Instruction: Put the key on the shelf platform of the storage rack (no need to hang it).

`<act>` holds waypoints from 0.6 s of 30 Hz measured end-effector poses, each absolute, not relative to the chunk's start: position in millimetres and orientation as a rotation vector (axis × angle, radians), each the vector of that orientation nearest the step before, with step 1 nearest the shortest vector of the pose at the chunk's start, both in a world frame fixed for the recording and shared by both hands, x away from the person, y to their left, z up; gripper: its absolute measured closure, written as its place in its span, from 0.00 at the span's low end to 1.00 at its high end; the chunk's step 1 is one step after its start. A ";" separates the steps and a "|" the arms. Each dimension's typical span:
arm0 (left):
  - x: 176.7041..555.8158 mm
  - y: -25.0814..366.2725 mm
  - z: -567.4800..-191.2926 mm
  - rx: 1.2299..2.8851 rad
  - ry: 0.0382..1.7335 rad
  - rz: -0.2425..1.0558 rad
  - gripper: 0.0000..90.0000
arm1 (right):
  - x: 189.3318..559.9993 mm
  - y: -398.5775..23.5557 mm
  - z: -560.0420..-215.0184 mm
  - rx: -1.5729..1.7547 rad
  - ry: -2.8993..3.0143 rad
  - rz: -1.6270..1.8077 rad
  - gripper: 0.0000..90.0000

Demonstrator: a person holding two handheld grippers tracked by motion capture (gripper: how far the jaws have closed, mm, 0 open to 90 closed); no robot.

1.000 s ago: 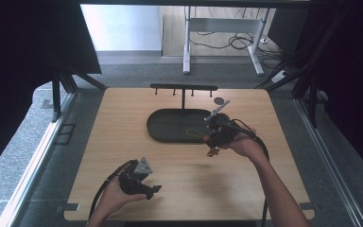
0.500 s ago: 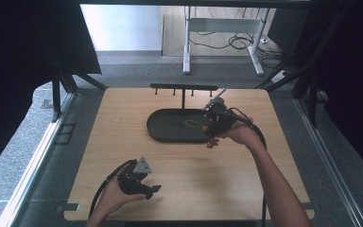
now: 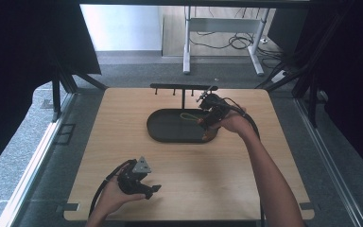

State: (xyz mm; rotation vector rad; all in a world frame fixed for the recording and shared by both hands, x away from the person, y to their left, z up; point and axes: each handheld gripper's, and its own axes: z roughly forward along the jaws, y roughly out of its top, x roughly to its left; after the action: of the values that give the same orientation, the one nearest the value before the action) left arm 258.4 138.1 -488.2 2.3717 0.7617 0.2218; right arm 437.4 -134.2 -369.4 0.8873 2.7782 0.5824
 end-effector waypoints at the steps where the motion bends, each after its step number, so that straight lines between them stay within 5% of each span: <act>1: 258.5 138.0 -488.3 2.373 0.761 0.221 0.28 | 440.1 -134.2 -369.8 0.873 2.780 0.588 0.74; 18: 257.4 135.2 -488.9 2.372 0.760 0.213 0.28 | 469.0 -124.8 -371.0 0.894 2.769 0.601 0.74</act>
State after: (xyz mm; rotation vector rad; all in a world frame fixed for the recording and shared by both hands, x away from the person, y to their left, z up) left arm 257.4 135.2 -488.9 2.3717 0.7600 0.2133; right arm 469.0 -124.8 -371.0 0.8945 2.7694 0.6010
